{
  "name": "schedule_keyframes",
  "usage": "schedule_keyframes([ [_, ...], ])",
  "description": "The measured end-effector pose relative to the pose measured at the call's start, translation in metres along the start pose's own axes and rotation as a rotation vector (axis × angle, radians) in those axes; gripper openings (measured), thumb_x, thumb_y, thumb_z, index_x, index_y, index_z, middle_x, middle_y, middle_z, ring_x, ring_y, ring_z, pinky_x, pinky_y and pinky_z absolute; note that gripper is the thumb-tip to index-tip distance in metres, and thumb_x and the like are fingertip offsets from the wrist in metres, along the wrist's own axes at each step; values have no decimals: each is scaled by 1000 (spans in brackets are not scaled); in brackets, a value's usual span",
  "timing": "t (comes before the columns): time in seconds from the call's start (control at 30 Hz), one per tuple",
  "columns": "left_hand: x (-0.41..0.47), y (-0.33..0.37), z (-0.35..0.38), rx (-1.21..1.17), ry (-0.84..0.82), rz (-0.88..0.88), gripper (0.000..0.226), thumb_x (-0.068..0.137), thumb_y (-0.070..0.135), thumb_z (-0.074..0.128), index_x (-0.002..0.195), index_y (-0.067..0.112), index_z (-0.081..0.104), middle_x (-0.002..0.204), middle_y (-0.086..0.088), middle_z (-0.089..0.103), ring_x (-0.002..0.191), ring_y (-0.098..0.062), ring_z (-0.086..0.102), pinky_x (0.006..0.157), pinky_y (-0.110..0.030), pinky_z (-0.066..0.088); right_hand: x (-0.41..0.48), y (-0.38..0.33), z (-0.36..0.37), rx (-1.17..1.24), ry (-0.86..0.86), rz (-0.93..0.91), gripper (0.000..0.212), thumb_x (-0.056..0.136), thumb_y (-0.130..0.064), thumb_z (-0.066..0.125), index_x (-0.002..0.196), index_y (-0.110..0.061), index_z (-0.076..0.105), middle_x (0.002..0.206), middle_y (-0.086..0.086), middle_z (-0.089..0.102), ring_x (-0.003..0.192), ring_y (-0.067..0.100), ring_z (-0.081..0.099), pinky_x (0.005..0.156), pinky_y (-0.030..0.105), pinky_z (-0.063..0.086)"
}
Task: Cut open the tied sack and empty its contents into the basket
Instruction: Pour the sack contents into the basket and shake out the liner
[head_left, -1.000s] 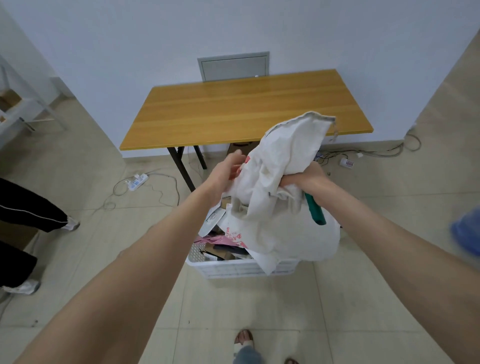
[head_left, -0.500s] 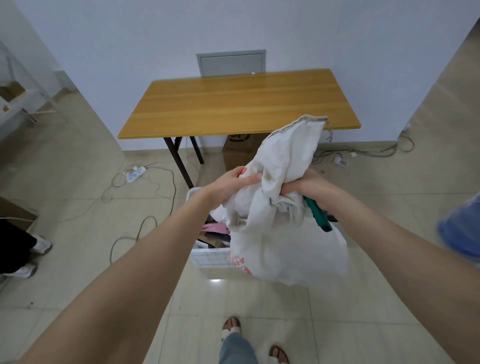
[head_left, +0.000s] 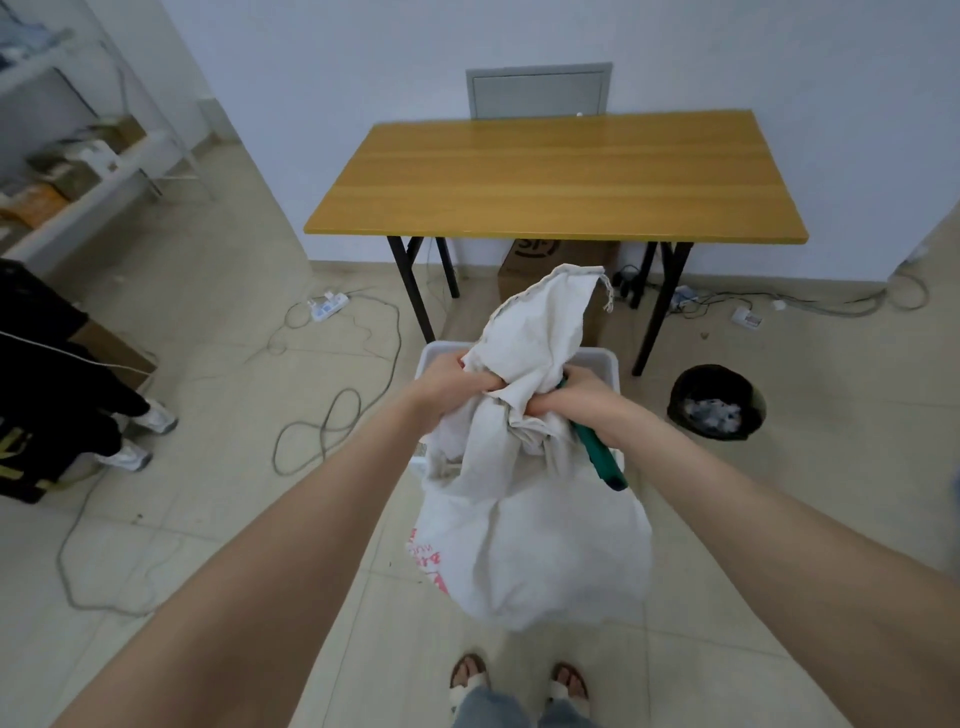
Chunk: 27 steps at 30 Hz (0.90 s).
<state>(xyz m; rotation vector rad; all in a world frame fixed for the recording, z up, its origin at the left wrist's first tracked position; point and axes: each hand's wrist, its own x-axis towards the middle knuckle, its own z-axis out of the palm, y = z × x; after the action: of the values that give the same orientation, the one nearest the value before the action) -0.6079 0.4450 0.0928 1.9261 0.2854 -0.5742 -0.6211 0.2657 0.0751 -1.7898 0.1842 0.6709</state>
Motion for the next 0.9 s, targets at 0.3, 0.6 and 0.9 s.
schedule_keyframes([
  [0.3, -15, -52, -33, -98, 107, -74, 37, 79, 12, 68, 115, 11, 61, 93, 2, 66, 81, -11, 61, 62, -22, 48, 14, 7, 61, -6, -49, 33, 48, 70, -35, 83, 107, -20, 56, 106, -2, 65, 93, 13, 61, 80, 27, 50],
  [0.6, -50, -118, -87, -178, 180, -125, 15, 78, 7, 66, 82, 20, 62, 83, 4, 65, 79, -15, 61, 65, -23, 48, 14, 0, 150, -61, -75, 54, 55, 72, -33, 81, 118, -22, 52, 97, -7, 58, 81, 7, 53, 72, 20, 43],
  [0.9, -29, -170, -81, -157, 143, -155, 30, 73, 9, 70, 102, 11, 64, 94, -3, 68, 85, -18, 62, 64, -25, 49, 24, 45, 176, 78, -80, 121, 53, 72, -19, 82, 118, -20, 56, 90, -14, 61, 77, -2, 56, 52, 8, 43],
])
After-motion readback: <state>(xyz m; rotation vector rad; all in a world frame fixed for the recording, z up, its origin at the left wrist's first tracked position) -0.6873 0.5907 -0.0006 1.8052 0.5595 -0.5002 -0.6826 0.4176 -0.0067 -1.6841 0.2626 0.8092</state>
